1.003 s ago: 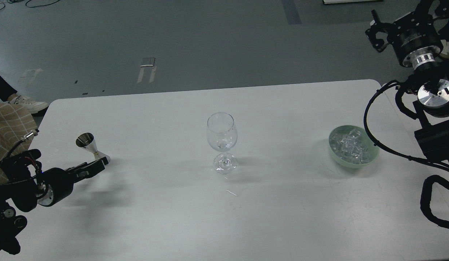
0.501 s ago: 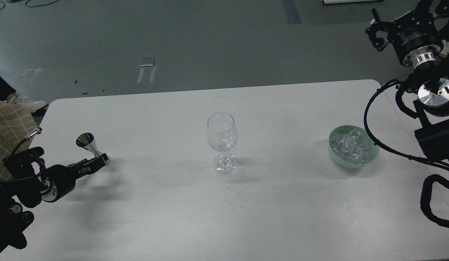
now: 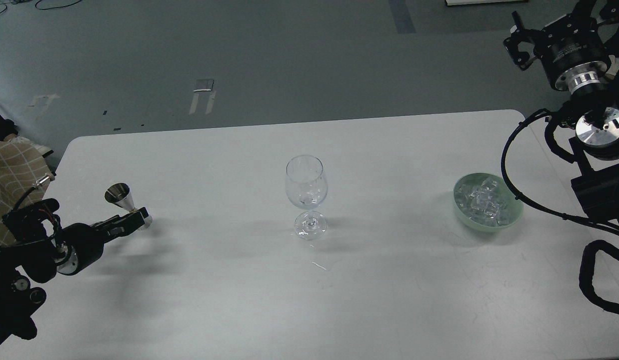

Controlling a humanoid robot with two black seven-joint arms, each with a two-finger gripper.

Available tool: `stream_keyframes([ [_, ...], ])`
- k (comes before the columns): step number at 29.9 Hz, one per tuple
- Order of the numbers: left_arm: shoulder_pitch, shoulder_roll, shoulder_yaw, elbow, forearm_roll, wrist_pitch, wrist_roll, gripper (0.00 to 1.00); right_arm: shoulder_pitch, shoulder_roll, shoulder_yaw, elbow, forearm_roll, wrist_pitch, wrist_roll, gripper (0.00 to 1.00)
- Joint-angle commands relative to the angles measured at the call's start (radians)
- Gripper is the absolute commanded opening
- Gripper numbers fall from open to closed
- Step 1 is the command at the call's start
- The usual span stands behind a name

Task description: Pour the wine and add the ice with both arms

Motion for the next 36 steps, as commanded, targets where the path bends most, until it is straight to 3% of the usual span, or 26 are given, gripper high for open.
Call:
stream_keyframes([
  [1, 0.001, 0.004, 0.0, -0.004, -0.001, 0.0, -0.001, 0.71, -0.001, -0.001, 0.0, -0.001, 0.0, 0.0, 0.0, 1.0],
  [7, -0.003, 0.002, -0.002, -0.01, -0.01, -0.003, -0.003, 0.71, -0.001, -0.001, 0.0, -0.001, 0.0, 0.0, 0.0, 1.0],
  [14, 0.0, 0.024, -0.003, -0.02, -0.056, -0.02, -0.081, 0.71, -0.001, -0.001, 0.0, -0.003, -0.002, 0.0, 0.0, 1.0],
  [18, -0.005, 0.067, -0.003, -0.027, -0.222, -0.097, -0.113, 0.71, -0.001, -0.001, 0.0, -0.003, 0.0, 0.0, 0.0, 1.0],
  [23, -0.026, 0.117, -0.005, -0.028, -0.338, -0.223, -0.116, 0.72, -0.001, -0.001, 0.0, -0.003, 0.0, 0.0, 0.0, 1.0],
  [30, -0.025, 0.136, -0.02, -0.028, -0.408, -0.301, -0.136, 0.72, -0.008, -0.001, 0.0, -0.003, -0.002, 0.002, 0.0, 1.0],
  [36, -0.025, 0.218, -0.025, -0.028, -0.766, -0.317, -0.136, 0.73, -0.009, -0.001, 0.0, -0.003, 0.0, 0.002, 0.0, 1.0],
])
